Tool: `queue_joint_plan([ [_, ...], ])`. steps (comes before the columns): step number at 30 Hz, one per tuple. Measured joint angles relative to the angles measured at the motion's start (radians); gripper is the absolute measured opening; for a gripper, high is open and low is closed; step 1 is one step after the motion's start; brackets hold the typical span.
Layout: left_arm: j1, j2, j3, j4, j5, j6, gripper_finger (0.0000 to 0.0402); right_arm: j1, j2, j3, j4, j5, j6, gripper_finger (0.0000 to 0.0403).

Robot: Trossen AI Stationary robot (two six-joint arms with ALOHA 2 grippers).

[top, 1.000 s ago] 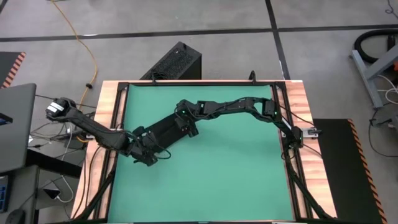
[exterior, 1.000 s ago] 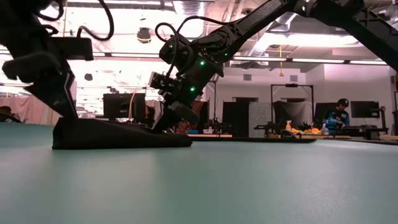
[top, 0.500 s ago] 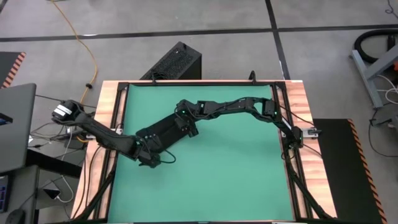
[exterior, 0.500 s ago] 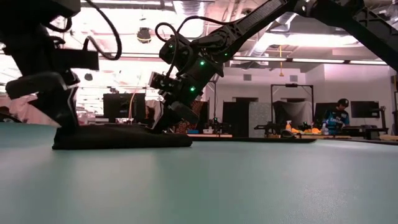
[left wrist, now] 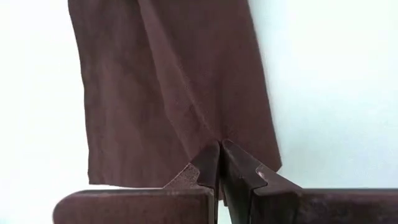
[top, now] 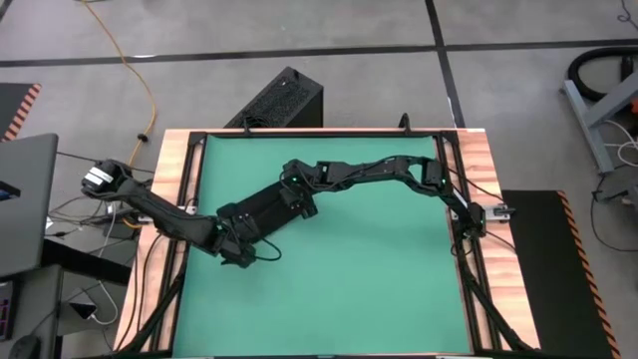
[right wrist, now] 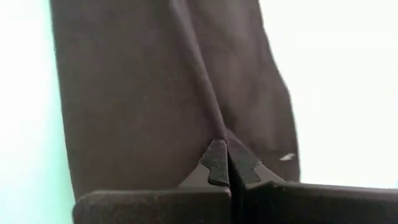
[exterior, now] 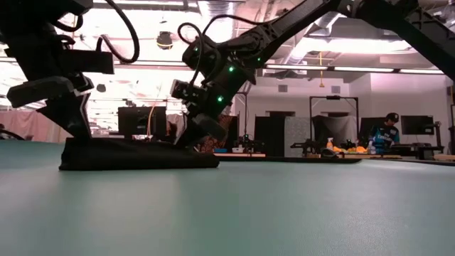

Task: Roll napkin
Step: Fold the black table napkin

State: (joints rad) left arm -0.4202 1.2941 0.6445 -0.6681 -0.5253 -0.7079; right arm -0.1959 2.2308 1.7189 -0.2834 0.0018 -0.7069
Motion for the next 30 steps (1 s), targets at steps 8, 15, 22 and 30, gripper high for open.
queue_joint_plan([
  [8, 0.005, -0.09, 0.041, -0.061, -0.15, 0.135, 0.0, -0.002, -0.104, 0.017, -0.044, 0.055, 0.0, 0.0001],
  [15, 0.057, -0.162, 0.094, -0.129, -0.316, 0.359, 0.0, -0.002, -0.197, 0.017, -0.089, 0.108, 0.003, 0.0001],
  [22, 0.169, -0.252, 0.147, -0.128, -0.313, 0.64, 0.0, -0.002, -0.273, 0.017, -0.152, 0.243, 0.002, 0.0001],
  [30, 0.316, -0.347, 0.245, -0.127, -0.18, 0.984, 0.0, -0.008, -0.356, 0.017, -0.2, 0.351, 0.043, 0.0001],
])
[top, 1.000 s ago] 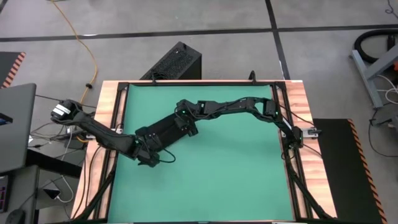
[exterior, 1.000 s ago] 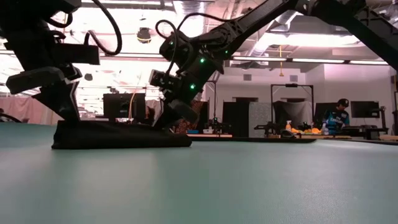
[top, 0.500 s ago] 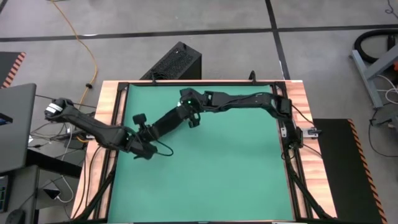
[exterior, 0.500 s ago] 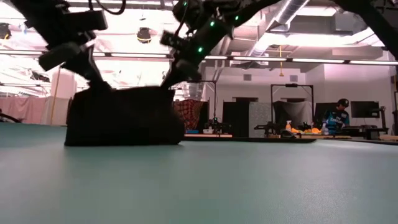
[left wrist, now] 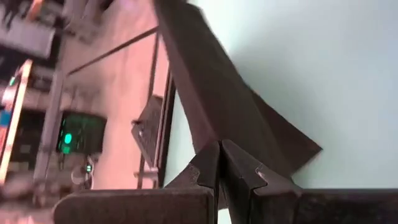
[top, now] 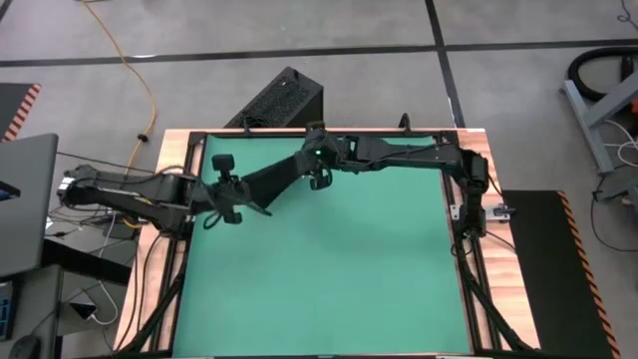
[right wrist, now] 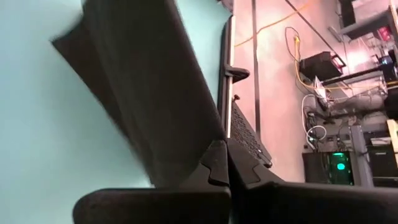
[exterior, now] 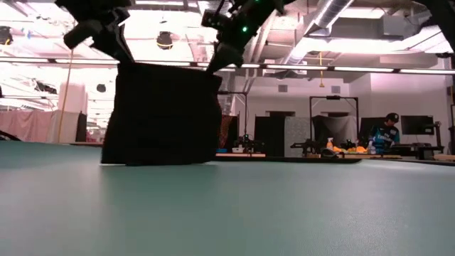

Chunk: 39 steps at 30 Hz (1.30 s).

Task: Roll napkin
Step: Fold the black table napkin

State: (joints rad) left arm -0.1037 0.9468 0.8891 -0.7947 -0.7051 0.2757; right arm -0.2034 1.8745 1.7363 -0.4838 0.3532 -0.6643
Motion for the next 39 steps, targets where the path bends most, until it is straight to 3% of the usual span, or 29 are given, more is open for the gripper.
queue_joint_plan([
  [4, 0.076, -0.03, 0.057, 0.002, 0.085, 0.187, 0.0, -0.001, -0.044, 0.0, -0.023, 0.001, 0.041, 0.0001],
  [10, 0.196, -0.038, 0.144, 0.003, 0.212, 0.348, 0.0, 0.001, -0.08, 0.0, -0.074, 0.006, 0.048, 0.0001],
  [16, 0.338, -0.021, 0.156, -0.002, 0.293, 0.548, 0.0, -0.02, -0.086, 0.0, -0.109, 0.007, 0.055, 0.0001],
  [22, 0.5, 0.071, 0.156, 0.008, 0.355, 0.779, 0.0, -0.072, -0.087, 0.0, -0.11, 0.011, 0.084, 0.0001],
  [28, 0.673, 0.213, 0.156, 0.23, 0.343, 1.033, 0.0, -0.139, -0.087, 0.0, -0.101, 0.02, 0.162, 0.0001],
  [33, 0.738, 0.283, 0.156, 0.37, 0.379, 0.986, 0.0, -0.154, -0.087, 0.0, -0.099, 0.02, 0.17, 0.0001],
  [39, 0.746, 0.298, 0.156, 0.313, 0.604, 0.69, 0.0, -0.128, -0.087, 0.0, -0.147, 0.04, 0.163, 0.0001],
])
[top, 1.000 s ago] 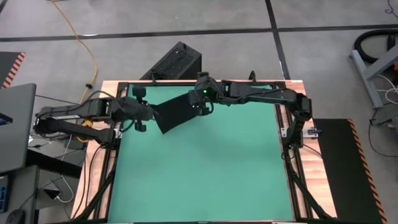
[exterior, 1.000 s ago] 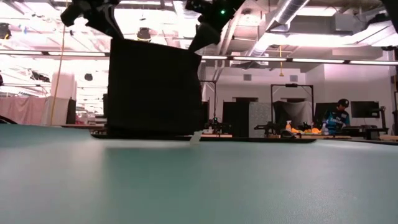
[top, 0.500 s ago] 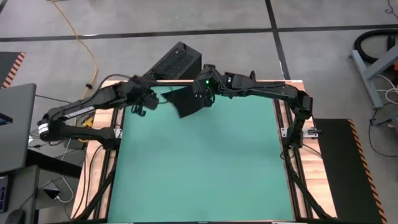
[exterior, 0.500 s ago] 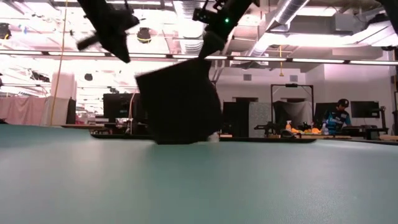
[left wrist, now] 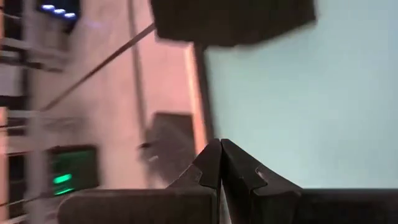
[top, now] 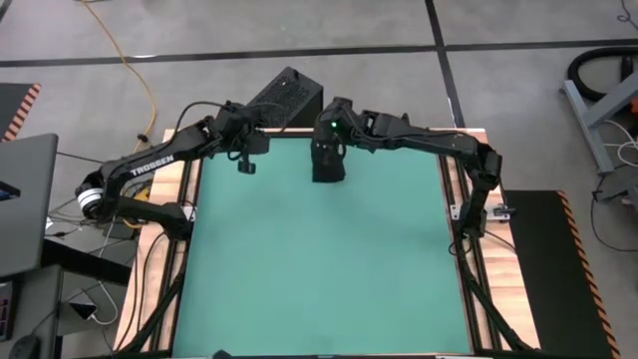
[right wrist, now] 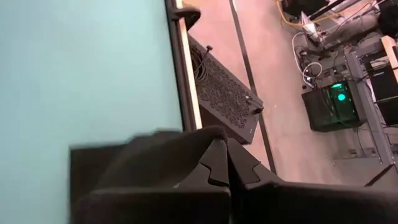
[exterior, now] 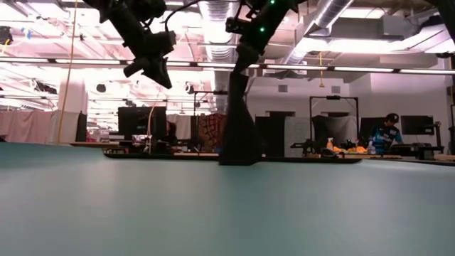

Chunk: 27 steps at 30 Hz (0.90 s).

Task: Roll napkin
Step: Fold the black table napkin

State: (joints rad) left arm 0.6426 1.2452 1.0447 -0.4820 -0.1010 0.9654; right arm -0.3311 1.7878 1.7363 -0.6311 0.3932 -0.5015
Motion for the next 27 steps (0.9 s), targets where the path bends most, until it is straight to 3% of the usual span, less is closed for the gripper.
queue_joint_plan([
  [4, -0.003, 0.0, 0.0, -0.019, 0.136, -0.138, 0.0, 0.047, 0.0, 0.0, -0.05, 0.015, 0.02, 0.0001],
  [12, -0.004, 0.0, 0.0, -0.094, 0.628, -0.143, 0.0, 0.193, 0.0, 0.0, -0.204, 0.01, 0.057, 0.0001],
  [20, -0.036, 0.026, 0.0, -0.079, 0.645, -0.119, 0.0014, 0.325, 0.0, 0.0, -0.207, 0.002, 0.089, 0.0],
  [27, -0.112, 0.19, -0.001, -0.087, 0.646, -0.19, 0.0057, 0.399, 0.0, 0.0, -0.203, 0.0, 0.104, 0.0],
])
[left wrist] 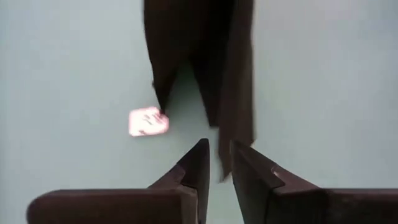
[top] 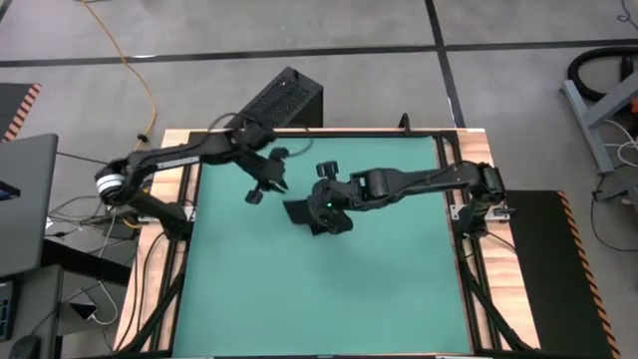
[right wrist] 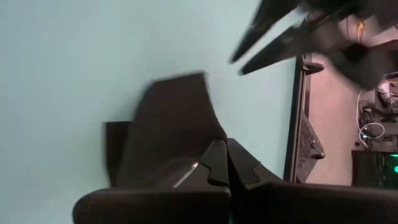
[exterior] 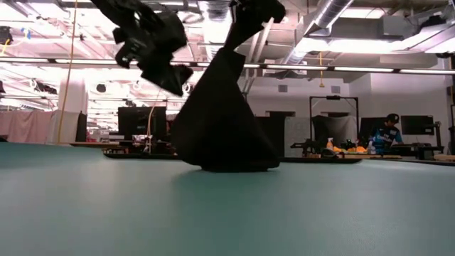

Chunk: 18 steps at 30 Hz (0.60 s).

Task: Roll napkin
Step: Fold the black table napkin

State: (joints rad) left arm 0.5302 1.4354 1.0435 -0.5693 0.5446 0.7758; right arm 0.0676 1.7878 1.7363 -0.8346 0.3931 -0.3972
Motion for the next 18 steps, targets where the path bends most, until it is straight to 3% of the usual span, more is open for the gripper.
queue_joint_plan([
  [8, -0.051, 0.135, 0.0, -0.148, -0.006, -0.032, 0.0063, 0.0, 0.0, 0.0, -0.006, 0.0, 0.008, 0.0],
  [18, -0.069, 0.163, -0.001, -0.07, 0.012, -0.216, 0.0062, -0.032, 0.0, 0.0, -0.026, 0.0, 0.004, 0.0],
])
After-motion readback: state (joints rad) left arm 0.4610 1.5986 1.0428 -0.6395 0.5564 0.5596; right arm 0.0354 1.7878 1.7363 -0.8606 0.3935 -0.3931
